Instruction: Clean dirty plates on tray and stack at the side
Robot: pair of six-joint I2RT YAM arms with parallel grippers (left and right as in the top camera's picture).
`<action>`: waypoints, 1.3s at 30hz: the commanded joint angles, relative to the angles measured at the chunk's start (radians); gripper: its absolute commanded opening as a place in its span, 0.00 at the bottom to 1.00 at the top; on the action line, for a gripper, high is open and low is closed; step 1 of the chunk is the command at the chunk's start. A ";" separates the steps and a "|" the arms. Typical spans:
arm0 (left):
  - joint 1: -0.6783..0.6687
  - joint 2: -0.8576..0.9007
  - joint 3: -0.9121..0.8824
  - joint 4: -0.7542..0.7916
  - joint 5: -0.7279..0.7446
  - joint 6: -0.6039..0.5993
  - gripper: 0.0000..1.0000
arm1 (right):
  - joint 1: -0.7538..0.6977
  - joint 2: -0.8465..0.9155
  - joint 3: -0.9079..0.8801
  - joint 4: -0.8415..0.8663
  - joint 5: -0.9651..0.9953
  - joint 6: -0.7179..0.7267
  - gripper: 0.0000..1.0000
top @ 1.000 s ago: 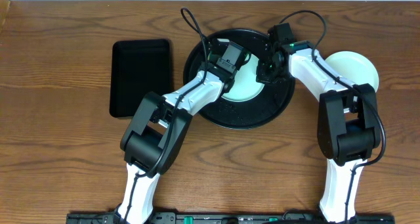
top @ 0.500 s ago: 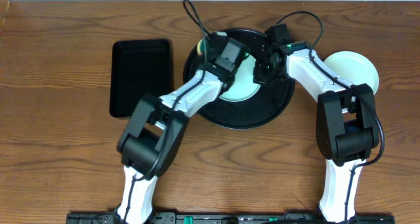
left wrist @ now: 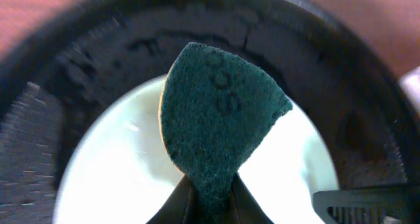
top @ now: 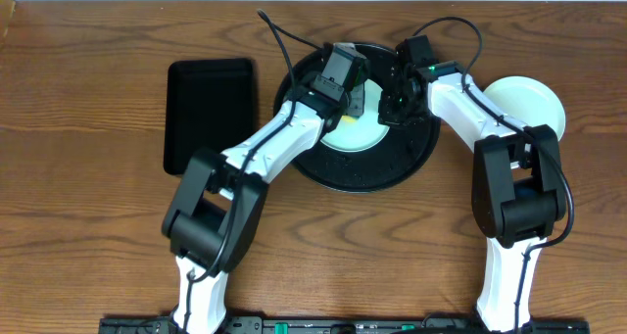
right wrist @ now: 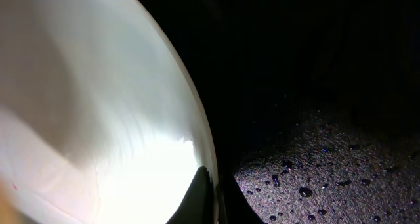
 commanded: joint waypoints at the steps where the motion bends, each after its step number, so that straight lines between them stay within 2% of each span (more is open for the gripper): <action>1: 0.006 0.067 0.007 0.004 0.037 -0.018 0.11 | 0.005 0.014 -0.007 -0.019 0.040 -0.006 0.01; 5: 0.015 0.100 0.007 -0.008 -0.016 0.046 0.11 | 0.005 0.014 -0.007 -0.020 0.040 -0.006 0.01; 11: 0.021 0.101 0.007 -0.049 -0.406 0.163 0.08 | 0.005 0.014 -0.007 -0.027 0.041 -0.006 0.01; 15: 0.025 0.100 0.007 -0.043 -0.642 0.193 0.08 | 0.005 0.014 -0.007 -0.033 0.041 -0.006 0.01; 18: 0.026 0.100 0.007 -0.032 -0.778 0.193 0.08 | 0.005 0.014 -0.007 -0.037 0.041 -0.006 0.01; 21: 0.026 0.093 0.007 -0.029 -0.825 0.193 0.08 | 0.005 0.014 -0.007 -0.039 0.041 -0.006 0.01; 27: 0.028 -0.005 0.007 -0.031 -0.816 0.177 0.08 | 0.010 -0.001 -0.007 -0.041 0.036 -0.006 0.01; 29: 0.038 -0.064 0.007 -0.054 -0.761 0.155 0.08 | 0.010 -0.022 -0.006 -0.041 0.027 -0.007 0.01; 34: 0.141 -0.246 0.007 -0.228 -0.434 -0.038 0.08 | 0.010 -0.118 -0.005 -0.036 0.026 -0.062 0.01; 36: 0.215 -0.298 0.007 -0.287 -0.276 -0.070 0.08 | 0.010 -0.173 -0.005 -0.032 0.043 -0.094 0.01; 39: 0.326 -0.336 0.007 -0.357 -0.113 -0.071 0.08 | 0.014 -0.254 -0.005 -0.037 0.129 -0.119 0.01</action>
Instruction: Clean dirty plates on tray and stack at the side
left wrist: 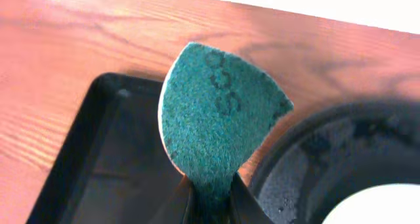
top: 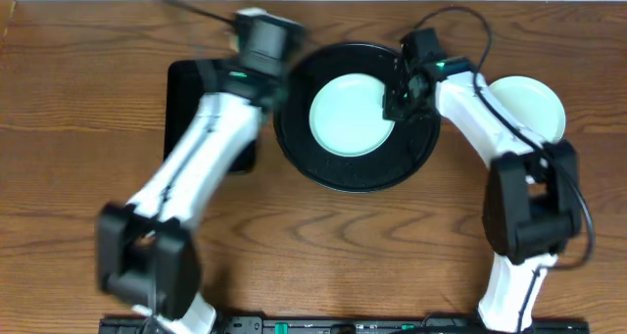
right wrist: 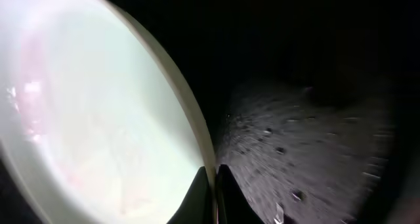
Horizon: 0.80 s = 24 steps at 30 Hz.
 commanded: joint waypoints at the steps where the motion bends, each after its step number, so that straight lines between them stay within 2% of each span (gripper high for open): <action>1: 0.127 -0.017 0.003 -0.069 0.271 -0.063 0.08 | 0.011 -0.144 0.004 0.001 0.114 -0.081 0.01; 6: 0.276 -0.006 0.003 -0.186 0.311 -0.059 0.08 | 0.062 -0.269 0.004 0.022 0.403 -0.176 0.01; 11: 0.361 0.004 0.002 -0.193 0.311 -0.059 0.08 | 0.156 -0.349 0.004 0.106 0.691 -0.353 0.01; 16: 0.388 0.004 0.001 -0.193 0.312 -0.059 0.08 | 0.263 -0.362 0.004 0.243 0.963 -0.583 0.01; 24: 0.388 0.005 0.001 -0.187 0.312 -0.059 0.08 | 0.380 -0.361 0.003 0.416 1.154 -0.836 0.01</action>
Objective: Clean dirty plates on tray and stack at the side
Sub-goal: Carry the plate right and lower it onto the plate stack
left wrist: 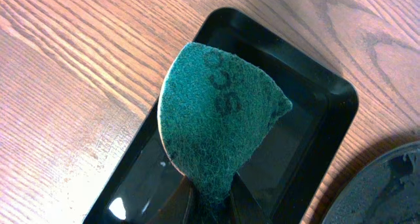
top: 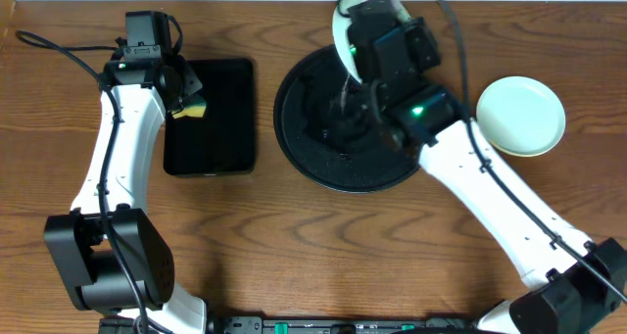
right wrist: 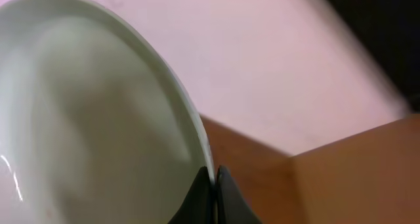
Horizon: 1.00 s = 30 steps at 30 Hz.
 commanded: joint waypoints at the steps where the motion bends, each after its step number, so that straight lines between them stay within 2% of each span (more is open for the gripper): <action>1: 0.002 0.005 0.000 0.002 0.002 -0.005 0.08 | 0.039 -0.015 0.003 0.060 0.169 -0.169 0.01; 7: 0.002 0.010 0.000 0.004 0.002 -0.005 0.08 | 0.071 -0.015 0.003 0.188 0.237 -0.304 0.01; 11: 0.002 0.023 0.000 0.004 0.002 -0.005 0.08 | 0.071 -0.014 0.003 0.180 0.241 -0.269 0.01; 13: 0.002 0.032 0.000 0.003 0.004 -0.005 0.08 | 0.058 -0.014 0.003 0.143 0.241 -0.172 0.01; 15: 0.002 0.041 -0.003 0.004 0.018 -0.005 0.08 | 0.038 -0.014 0.003 0.068 0.239 -0.014 0.01; 17: 0.002 0.046 -0.004 0.005 0.028 -0.005 0.08 | 0.006 -0.014 0.003 -0.087 0.180 0.231 0.01; 20: 0.002 0.048 -0.004 0.007 0.027 -0.005 0.08 | -0.087 -0.014 0.003 -0.314 -0.129 0.579 0.01; 23: 0.002 0.048 -0.004 0.005 0.027 -0.005 0.08 | -0.245 -0.014 0.003 -0.428 -0.509 0.812 0.01; 27: 0.002 0.048 -0.004 0.003 0.028 -0.005 0.08 | -0.508 -0.014 0.003 -0.494 -0.860 0.950 0.01; 30: 0.002 0.048 -0.004 0.004 0.027 -0.005 0.08 | -0.689 -0.014 0.003 -0.560 -0.924 0.949 0.01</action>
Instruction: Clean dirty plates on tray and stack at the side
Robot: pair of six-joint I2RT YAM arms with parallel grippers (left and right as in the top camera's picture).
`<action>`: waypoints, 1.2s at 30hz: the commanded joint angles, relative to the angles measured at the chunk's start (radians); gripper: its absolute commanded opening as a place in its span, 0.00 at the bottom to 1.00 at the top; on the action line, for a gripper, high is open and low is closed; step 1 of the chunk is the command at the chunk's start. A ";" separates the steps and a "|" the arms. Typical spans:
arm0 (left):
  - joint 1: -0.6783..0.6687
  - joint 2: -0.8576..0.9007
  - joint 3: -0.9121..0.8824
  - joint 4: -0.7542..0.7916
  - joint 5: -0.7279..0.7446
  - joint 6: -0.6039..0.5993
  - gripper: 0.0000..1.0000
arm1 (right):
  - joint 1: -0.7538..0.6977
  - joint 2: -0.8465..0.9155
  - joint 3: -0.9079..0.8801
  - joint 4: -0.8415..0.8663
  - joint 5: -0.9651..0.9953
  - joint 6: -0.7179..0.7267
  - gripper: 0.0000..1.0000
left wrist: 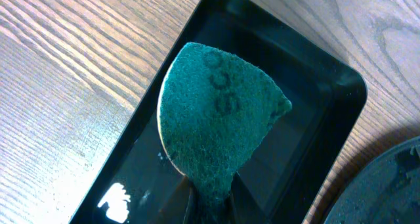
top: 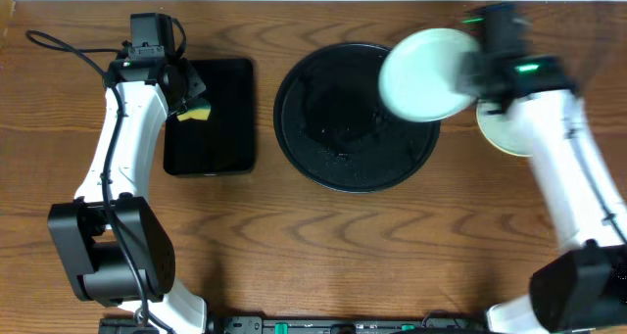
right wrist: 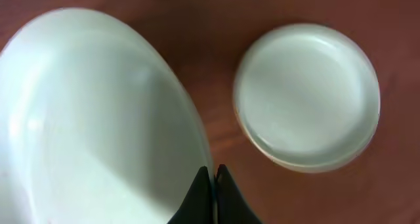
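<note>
My right gripper (right wrist: 211,184) is shut on the rim of a white plate (top: 427,74), held in the air over the right edge of the round black tray (top: 333,138). The same plate (right wrist: 98,119) fills the left of the right wrist view. A second white plate (right wrist: 307,96) lies on the wood to the right, partly hidden under the arm in the overhead view. My left gripper (left wrist: 209,198) is shut on a green scouring sponge (left wrist: 216,115), held over the rectangular black tray (top: 211,119).
The round tray's floor is wet and bare. The rectangular tray (left wrist: 289,138) holds a little water. Brown wooden table (top: 323,256) all round; a black cable (top: 59,45) trails at the far left.
My right arm has carried the white plate from above the round tray's far edge over to its right side, near the plate on the table. The left gripper with the sponge has barely moved.
The left gripper held the sponge on the plate in the round tray while the right gripper pinched the plate's rim. The sponge then went left, ending over the rectangular tray. The plate was lifted out of the round tray and now hangs at its right side.
</note>
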 commanded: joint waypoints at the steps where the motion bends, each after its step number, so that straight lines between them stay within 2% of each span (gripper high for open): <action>1: 0.002 0.009 -0.002 0.000 -0.003 -0.005 0.08 | -0.184 -0.017 0.002 -0.060 -0.223 0.143 0.01; 5: 0.001 0.009 -0.002 0.004 -0.003 -0.005 0.08 | -0.357 -0.016 -0.040 -0.114 -0.187 0.143 0.01; 9: 0.001 0.009 -0.002 0.003 -0.003 -0.005 0.08 | -0.461 -0.016 -0.138 -0.035 -0.186 0.144 0.01; 20: 0.001 0.009 -0.002 -0.001 -0.003 -0.005 0.08 | -0.502 -0.014 -0.440 0.345 -0.164 0.190 0.02; 21: 0.001 0.009 -0.002 -0.001 -0.003 -0.005 0.08 | -0.502 -0.013 -0.452 0.366 -0.193 0.167 0.08; 23: 0.001 0.009 -0.002 -0.001 -0.003 -0.005 0.08 | -0.498 -0.006 -0.458 0.383 -0.239 0.127 0.40; 24: 0.001 0.009 -0.002 -0.001 -0.003 -0.005 0.08 | -0.495 -0.006 -0.458 0.387 -0.248 0.113 0.48; 29: 0.001 0.010 -0.003 -0.002 -0.003 -0.005 0.08 | -0.465 -0.006 -0.427 0.383 -0.340 -0.002 0.57; 36: 0.001 0.010 -0.007 -0.001 -0.003 -0.005 0.08 | -0.331 -0.007 -0.233 0.217 -0.454 -0.077 0.66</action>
